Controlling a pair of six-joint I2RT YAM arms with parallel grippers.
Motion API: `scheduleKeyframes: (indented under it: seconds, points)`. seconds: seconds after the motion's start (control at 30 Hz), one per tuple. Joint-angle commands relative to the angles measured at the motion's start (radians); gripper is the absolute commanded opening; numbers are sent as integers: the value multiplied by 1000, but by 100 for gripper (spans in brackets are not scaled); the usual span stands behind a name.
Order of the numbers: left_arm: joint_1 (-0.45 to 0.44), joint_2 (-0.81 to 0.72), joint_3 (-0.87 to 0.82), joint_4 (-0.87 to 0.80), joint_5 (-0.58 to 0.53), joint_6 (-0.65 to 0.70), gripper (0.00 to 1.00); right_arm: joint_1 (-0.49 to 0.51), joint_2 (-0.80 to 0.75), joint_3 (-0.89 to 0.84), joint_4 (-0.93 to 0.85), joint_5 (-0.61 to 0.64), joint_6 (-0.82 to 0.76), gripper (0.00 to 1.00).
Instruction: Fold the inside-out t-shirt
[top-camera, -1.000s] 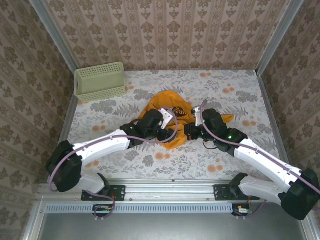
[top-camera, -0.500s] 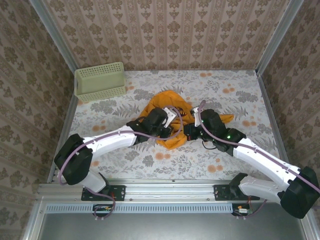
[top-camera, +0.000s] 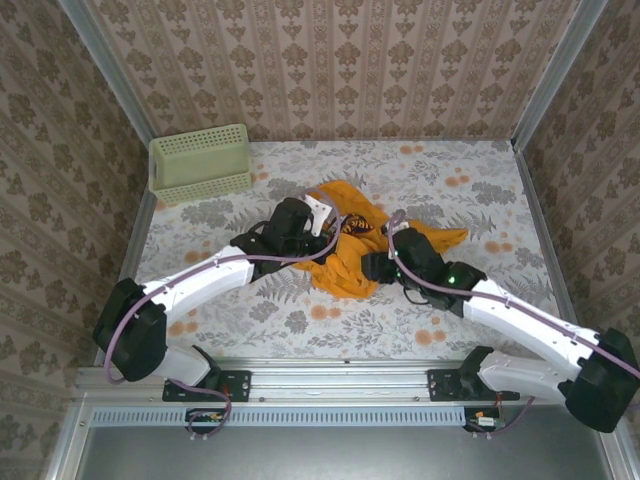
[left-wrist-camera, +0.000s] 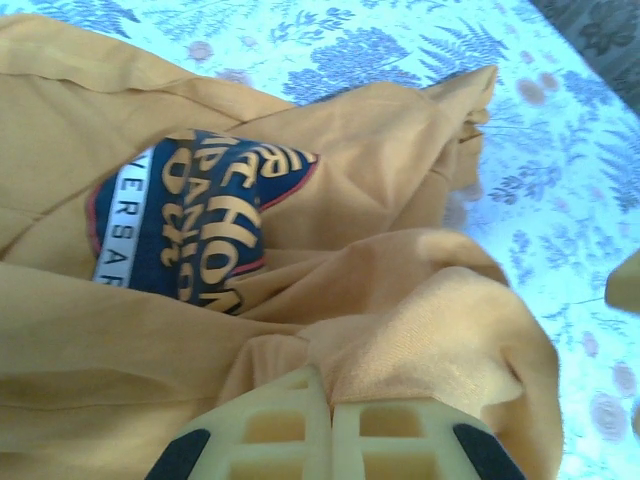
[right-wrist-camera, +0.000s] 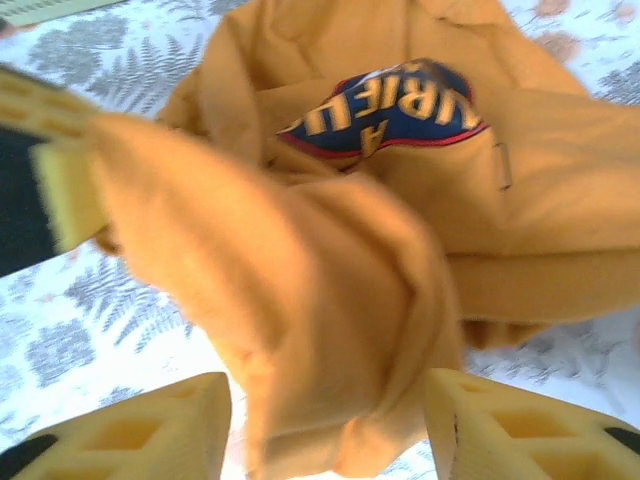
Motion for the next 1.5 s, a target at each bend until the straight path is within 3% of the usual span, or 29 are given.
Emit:
scheduleKeyframes:
  seconds: [0.0, 0.17, 0.33, 0.4, 0.5, 0.57, 0.63, 0.7, 0.83, 0.9, 1.07, 1.4, 1.47]
  points:
    - [-4, -22, 30, 20, 68, -61, 0, 78, -60, -60, 43, 80, 44, 61]
    - [-6, -25, 45, 7, 68, -58, 0, 133, 22, -62, 102, 90, 83, 60]
    - [-8, -61, 54, -4, 66, -66, 0, 124, 222, 51, -44, 240, 180, 54]
    - [-7, -86, 50, -8, 55, -70, 0, 117, 274, 75, -46, 234, 192, 52]
    - [-6, -117, 59, -31, 35, -64, 0, 118, 310, 113, -50, 210, 169, 34]
    - [0, -135, 70, -59, -2, -52, 0, 118, 289, 131, -68, 213, 137, 20]
    - [20, -155, 82, -97, -51, -47, 0, 117, 234, 118, -67, 212, 85, 13]
    - [72, -184, 77, -110, -69, -70, 0, 117, 166, 85, -59, 209, 29, 10]
    - [199, -222, 52, -81, 4, -139, 0, 98, 47, -12, -1, 118, -58, 6]
    - [216, -204, 67, -100, 12, -137, 0, 79, 9, -56, 49, 59, -61, 1]
    - [199, -88, 114, -160, 68, -118, 0, 38, -41, -113, 231, -105, -14, 0]
    - [147, 103, 169, -331, -28, -71, 1, 36, -94, -77, 313, -169, -32, 0]
    - [143, 98, 156, -331, -31, -61, 17, 34, -89, -82, 312, -164, -30, 0]
